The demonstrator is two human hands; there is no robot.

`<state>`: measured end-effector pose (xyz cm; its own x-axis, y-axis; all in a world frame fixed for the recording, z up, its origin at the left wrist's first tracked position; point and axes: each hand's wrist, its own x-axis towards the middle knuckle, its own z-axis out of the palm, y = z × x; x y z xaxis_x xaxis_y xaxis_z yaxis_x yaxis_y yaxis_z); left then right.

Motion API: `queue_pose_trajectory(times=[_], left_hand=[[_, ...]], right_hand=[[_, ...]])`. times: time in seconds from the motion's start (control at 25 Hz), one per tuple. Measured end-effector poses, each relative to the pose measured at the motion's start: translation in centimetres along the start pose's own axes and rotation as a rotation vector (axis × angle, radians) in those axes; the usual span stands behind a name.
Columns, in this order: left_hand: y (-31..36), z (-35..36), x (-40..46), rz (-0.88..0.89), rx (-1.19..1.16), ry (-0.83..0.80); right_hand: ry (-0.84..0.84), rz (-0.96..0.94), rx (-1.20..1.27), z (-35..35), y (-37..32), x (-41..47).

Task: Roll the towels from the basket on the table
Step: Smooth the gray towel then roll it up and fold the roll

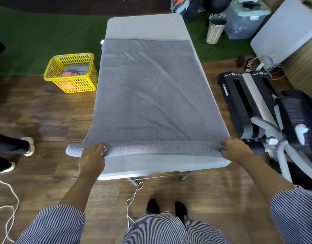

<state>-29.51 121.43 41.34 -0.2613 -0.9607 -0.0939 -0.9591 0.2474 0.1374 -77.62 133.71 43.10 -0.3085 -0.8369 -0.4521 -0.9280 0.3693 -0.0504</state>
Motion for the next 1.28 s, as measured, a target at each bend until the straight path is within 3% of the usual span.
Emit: queue_pose_trajectory(times=[0.2, 0.32, 0.44, 0.56, 0.84, 1.04, 1.28], left_hand=[[-1.8, -0.8, -0.7, 0.035, 0.099, 0.045], [-0.7, -0.4, -1.1, 0.037, 0.054, 0.161], [-0.3, 0.4, -1.3, 0.103, 0.037, 0.166], [-0.5, 0.6, -1.2, 0.105, 0.054, 0.064], [0.3, -0.6, -0.4, 0.17, 0.11, 0.038], [0.7, 0.2, -1.2, 0.125, 0.034, 0.234], [-0.3, 1.5, -0.7, 0.12, 0.026, 0.045]], right_hand=[[-0.028, -0.013, -0.037, -0.4, -0.5, 0.2], [0.095, -0.019, 0.039, 0.1, -0.3, 0.3], [0.213, -0.05, 0.022, 1.1, 0.9, 0.1], [0.167, -0.049, 0.003, 1.7, 1.4, -0.4], [0.071, -0.04, 0.054, -0.1, 0.5, -1.2], [0.312, -0.052, 0.05, 1.0, 1.0, -0.9], [0.142, -0.06, 0.042, 1.8, 1.0, -1.1]])
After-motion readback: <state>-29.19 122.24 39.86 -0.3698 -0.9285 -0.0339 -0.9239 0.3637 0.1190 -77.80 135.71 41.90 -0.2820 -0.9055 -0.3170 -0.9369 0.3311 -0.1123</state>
